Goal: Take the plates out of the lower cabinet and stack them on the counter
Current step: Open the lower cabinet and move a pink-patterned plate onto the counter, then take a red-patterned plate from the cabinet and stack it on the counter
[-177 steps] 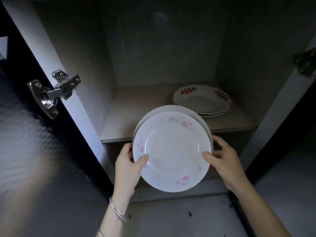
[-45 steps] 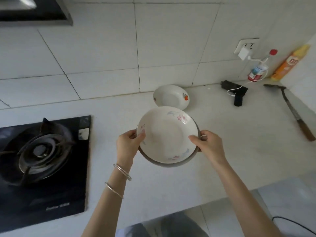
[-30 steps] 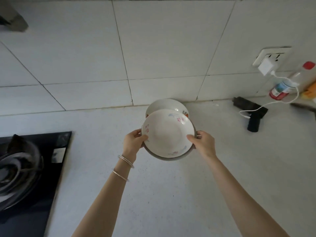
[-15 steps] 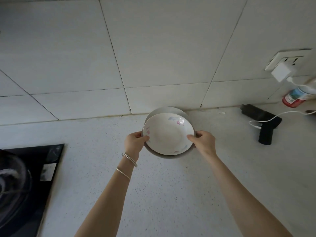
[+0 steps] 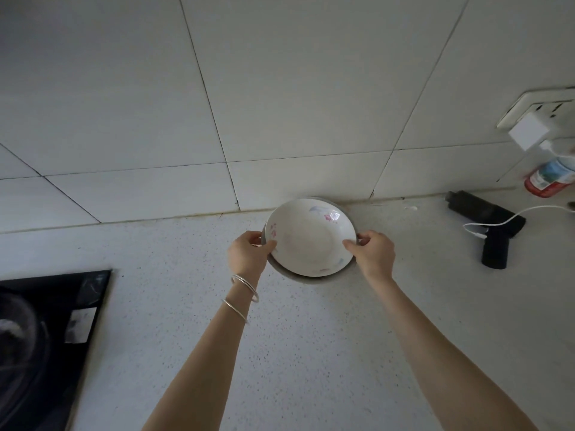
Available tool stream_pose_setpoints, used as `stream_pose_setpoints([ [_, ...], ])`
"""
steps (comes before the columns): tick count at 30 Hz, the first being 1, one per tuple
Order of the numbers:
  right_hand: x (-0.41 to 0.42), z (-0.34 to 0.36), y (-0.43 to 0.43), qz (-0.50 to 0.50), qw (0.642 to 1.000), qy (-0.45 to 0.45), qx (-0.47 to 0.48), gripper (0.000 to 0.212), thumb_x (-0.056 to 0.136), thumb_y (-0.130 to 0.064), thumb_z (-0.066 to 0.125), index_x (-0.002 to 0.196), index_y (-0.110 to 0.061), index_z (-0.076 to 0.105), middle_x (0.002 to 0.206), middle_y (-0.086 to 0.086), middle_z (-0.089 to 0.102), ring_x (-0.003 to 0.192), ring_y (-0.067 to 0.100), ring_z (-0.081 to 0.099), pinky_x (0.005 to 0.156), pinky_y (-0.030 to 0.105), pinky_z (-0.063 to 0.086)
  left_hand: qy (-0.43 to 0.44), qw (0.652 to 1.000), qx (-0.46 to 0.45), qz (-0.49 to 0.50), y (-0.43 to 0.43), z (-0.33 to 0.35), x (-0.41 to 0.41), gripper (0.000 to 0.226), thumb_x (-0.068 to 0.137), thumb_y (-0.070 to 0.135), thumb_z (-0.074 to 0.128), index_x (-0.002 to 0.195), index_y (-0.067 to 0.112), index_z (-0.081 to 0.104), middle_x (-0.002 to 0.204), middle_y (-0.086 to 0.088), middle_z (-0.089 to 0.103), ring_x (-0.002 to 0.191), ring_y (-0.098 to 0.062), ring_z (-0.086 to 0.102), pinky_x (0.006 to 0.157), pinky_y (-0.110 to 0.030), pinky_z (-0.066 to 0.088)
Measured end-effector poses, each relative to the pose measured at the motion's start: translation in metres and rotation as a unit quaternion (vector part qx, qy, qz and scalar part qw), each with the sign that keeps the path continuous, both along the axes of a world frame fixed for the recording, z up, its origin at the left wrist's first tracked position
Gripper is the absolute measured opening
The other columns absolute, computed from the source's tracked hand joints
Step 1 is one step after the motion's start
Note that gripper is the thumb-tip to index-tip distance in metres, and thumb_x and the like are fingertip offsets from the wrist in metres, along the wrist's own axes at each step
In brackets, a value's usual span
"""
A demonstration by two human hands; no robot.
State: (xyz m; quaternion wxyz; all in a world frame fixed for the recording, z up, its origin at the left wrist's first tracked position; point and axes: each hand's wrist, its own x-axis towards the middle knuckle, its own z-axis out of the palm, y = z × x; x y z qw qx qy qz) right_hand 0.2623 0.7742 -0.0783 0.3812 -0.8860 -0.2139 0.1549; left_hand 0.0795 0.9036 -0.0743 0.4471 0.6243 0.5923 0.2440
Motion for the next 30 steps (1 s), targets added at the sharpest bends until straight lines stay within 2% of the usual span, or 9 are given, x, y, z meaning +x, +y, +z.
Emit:
stream_pose_setpoints([
  [3,0.003,-0.003,0.005,0.001,1.0,-0.011,0.001,0.023,0.071,-0.025,0.075,0.084,-0.007,0.068,0.081,0.009,0.067,0.071,0.024,0.06,0.063,0.027,0.04,0.03,0.999,0.03,-0.026,0.004,-0.01,0.003,0.036,0.072,0.029,0.076,0.105,0.015,0.07,0.098,-0.003,0.07,0.087,-0.018,0.063,0.074,-0.031,0.051],
  [7,0.01,-0.004,0.015,-0.001,0.998,-0.052,-0.023,0.021,0.07,-0.026,0.075,0.082,-0.011,0.068,0.082,0.011,0.067,0.069,0.027,0.061,0.057,0.027,0.041,0.064,0.997,0.047,-0.026,0.005,-0.018,0.01,0.047,0.069,0.037,0.078,0.112,0.02,0.068,0.115,-0.007,0.057,0.101,-0.024,0.056,0.081,-0.033,0.048],
  [11,0.008,0.003,0.017,0.019,0.995,-0.08,-0.052,0.029,0.07,-0.026,0.077,0.094,-0.013,0.068,0.092,0.008,0.065,0.076,0.026,0.06,0.06,0.026,0.038,0.084,0.994,0.06,-0.048,0.003,-0.022,0.006,0.053,0.073,0.042,0.074,0.12,0.02,0.063,0.119,-0.007,0.053,0.109,-0.025,0.049,0.083,-0.027,0.039],
  [13,0.006,0.008,0.013,0.03,0.998,-0.052,-0.026,0.034,0.068,-0.027,0.078,0.097,-0.013,0.067,0.097,0.009,0.066,0.079,0.023,0.06,0.064,0.026,0.039,0.078,0.993,0.052,-0.079,0.002,-0.018,0.001,0.057,0.076,0.044,0.071,0.125,0.019,0.059,0.123,-0.008,0.052,0.108,-0.025,0.051,0.086,-0.029,0.042],
  [16,-0.003,0.023,0.001,0.049,0.999,-0.008,0.013,0.041,0.07,-0.024,0.078,0.107,-0.011,0.063,0.107,0.01,0.064,0.085,0.018,0.058,0.074,0.026,0.042,0.031,0.993,0.044,-0.109,-0.003,-0.002,-0.009,0.052,0.081,0.036,0.067,0.127,0.013,0.056,0.122,-0.008,0.056,0.098,-0.016,0.056,0.079,-0.024,0.043],
  [21,-0.029,0.063,-0.02,0.106,0.992,-0.003,0.062,0.052,0.076,-0.02,0.073,0.123,-0.009,0.055,0.123,0.006,0.059,0.112,0.018,0.055,0.087,0.021,0.037,-0.026,0.984,0.079,-0.155,-0.019,0.044,-0.033,0.041,0.084,0.028,0.066,0.122,0.014,0.059,0.114,-0.005,0.063,0.097,-0.015,0.057,0.081,-0.026,0.044],
  [24,-0.043,0.089,-0.033,0.148,0.986,-0.045,0.069,0.053,0.077,-0.023,0.072,0.125,-0.012,0.053,0.126,0.003,0.058,0.116,0.017,0.053,0.091,0.019,0.034,-0.013,0.974,0.149,-0.171,-0.033,0.069,-0.048,0.041,0.085,0.03,0.065,0.122,0.014,0.059,0.117,-0.004,0.062,0.108,-0.021,0.054,0.092,-0.031,0.042],
  [27,-0.056,0.111,-0.047,0.199,0.971,-0.099,0.093,0.051,0.078,-0.022,0.071,0.125,-0.015,0.053,0.128,0.0,0.057,0.117,0.016,0.051,0.092,0.017,0.032,0.031,0.953,0.236,-0.186,-0.053,0.094,-0.065,0.051,0.084,0.046,0.056,0.122,0.012,0.06,0.12,-0.006,0.062,0.113,-0.027,0.051,0.094,-0.029,0.036],
  [30,-0.07,0.122,-0.066,0.258,0.944,-0.18,0.102,0.051,0.08,-0.025,0.069,0.126,-0.01,0.052,0.129,0.005,0.057,0.117,0.02,0.053,0.096,0.02,0.035,0.081,0.926,0.323,-0.176,-0.081,0.112,-0.086,0.06,0.081,0.054,0.043,0.122,0.013,0.059,0.123,-0.005,0.062,0.117,-0.028,0.052,0.097,-0.041,0.042],
])
